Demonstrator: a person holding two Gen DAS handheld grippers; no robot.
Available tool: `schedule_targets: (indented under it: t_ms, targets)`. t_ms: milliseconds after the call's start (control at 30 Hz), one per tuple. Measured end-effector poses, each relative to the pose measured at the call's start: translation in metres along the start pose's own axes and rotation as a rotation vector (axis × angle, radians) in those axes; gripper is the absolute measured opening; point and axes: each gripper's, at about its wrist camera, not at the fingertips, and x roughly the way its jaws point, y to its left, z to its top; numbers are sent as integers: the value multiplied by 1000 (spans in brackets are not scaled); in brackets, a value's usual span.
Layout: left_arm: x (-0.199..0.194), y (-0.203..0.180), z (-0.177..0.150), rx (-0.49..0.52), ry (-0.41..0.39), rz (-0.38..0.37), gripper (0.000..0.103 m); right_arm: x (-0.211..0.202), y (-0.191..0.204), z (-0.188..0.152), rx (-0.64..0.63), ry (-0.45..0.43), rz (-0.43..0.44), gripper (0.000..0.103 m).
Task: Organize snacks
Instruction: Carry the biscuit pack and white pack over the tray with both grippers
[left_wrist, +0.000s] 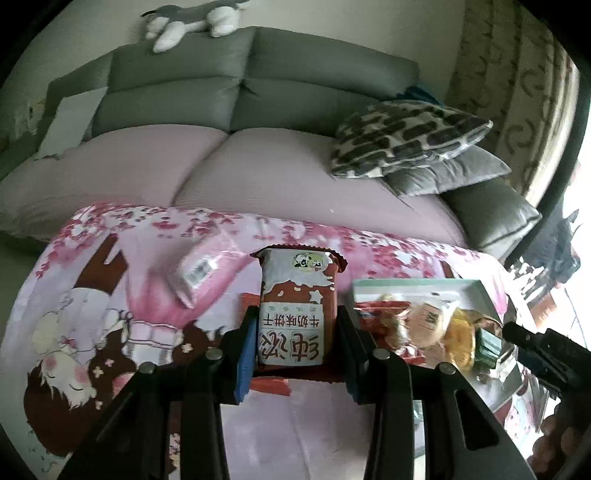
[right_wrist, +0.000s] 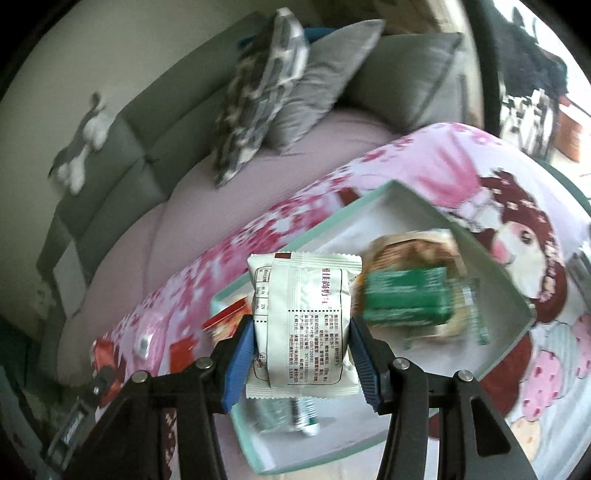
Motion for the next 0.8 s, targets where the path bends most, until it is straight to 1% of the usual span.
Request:
schedule_targets:
  t_ms: [133, 200, 467, 667, 800]
  targets:
    - [2, -20, -3, 34, 13, -41, 41, -8, -22, 8, 45, -28, -31, 54]
    - [4, -34, -6, 58, 25, -76, 41, -11, -28, 10, 58, -38, -38, 54]
    - [12, -82, -20, 150, 77, -162, 41, -21, -46, 16, 91, -58, -75, 54]
    - [24, -102, -33, 201, 128, -168, 41, -18, -42, 13, 62, -29, -68, 54]
    - [33, -111, -42, 222, 175, -165, 41, -8, -35, 9, 9, 16, -92, 54]
